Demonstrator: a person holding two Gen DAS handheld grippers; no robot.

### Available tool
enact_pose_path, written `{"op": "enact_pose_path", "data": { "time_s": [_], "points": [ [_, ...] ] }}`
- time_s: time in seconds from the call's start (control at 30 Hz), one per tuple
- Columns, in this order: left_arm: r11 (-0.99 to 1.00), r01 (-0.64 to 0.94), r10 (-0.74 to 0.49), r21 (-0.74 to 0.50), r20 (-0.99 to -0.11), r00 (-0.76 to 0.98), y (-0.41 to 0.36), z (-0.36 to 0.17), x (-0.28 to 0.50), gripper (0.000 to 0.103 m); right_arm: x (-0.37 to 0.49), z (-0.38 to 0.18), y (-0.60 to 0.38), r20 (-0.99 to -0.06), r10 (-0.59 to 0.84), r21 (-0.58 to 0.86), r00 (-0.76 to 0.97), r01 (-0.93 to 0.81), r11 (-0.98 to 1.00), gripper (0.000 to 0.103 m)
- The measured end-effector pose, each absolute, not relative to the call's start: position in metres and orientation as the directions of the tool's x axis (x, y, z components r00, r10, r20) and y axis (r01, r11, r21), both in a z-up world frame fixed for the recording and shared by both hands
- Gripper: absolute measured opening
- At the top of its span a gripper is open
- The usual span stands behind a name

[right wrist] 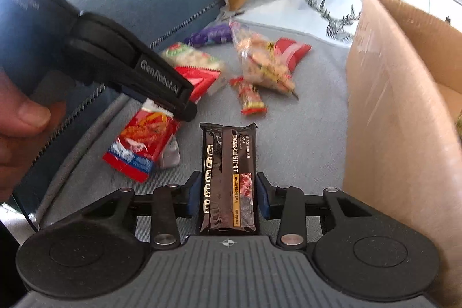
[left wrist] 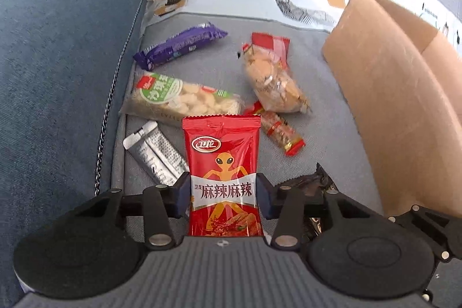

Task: Organize snacks
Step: 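Lift the chocolate bar and red packet in both grippers toward the box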

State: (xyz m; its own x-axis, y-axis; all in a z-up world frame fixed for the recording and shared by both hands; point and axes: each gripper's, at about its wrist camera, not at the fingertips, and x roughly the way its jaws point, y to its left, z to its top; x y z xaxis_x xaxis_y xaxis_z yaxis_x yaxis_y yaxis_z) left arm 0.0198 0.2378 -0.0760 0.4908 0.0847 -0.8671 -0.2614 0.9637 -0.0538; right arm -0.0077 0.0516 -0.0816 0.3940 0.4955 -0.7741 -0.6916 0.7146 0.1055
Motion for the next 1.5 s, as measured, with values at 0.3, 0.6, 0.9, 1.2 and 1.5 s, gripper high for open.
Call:
{"op": "enact_pose_path", "data": {
  "time_s": [0.3,0.6,0.9,1.2,1.5],
  "points": [
    [0.959,-0.274,0.124,-0.070,-0.767,0.630,0.228,-0.040,0.003,0.051,-0.019,-0.045,0.041,-0.687,0.560,0.111,0.463,-0.695,0.711,0.041],
    [0.943,-0.321,0.194,-0.083,-0.647,0.737,0.217,-0.005,-0.018,0.051,-0.027,0.001,0.020,-0.580,0.621,0.087,0.527,-0.718,0.690,0.041],
    [0.909,-0.384,0.232,-0.161,-0.570,0.788,0.204,0.018,-0.034,0.051,-0.020,0.038,-0.016,-0.497,0.648,0.089,0.577,-0.710,0.699,0.041],
    [0.929,-0.330,0.194,-0.167,-0.539,0.820,0.179,0.024,-0.027,0.051,0.005,0.056,-0.058,-0.448,0.626,0.099,0.638,-0.660,0.745,0.041],
    [0.959,-0.248,0.152,-0.140,-0.484,0.862,0.150,0.026,-0.015,0.051,0.031,0.052,-0.106,-0.449,0.543,0.099,0.710,-0.565,0.819,0.041]
  ]
}}
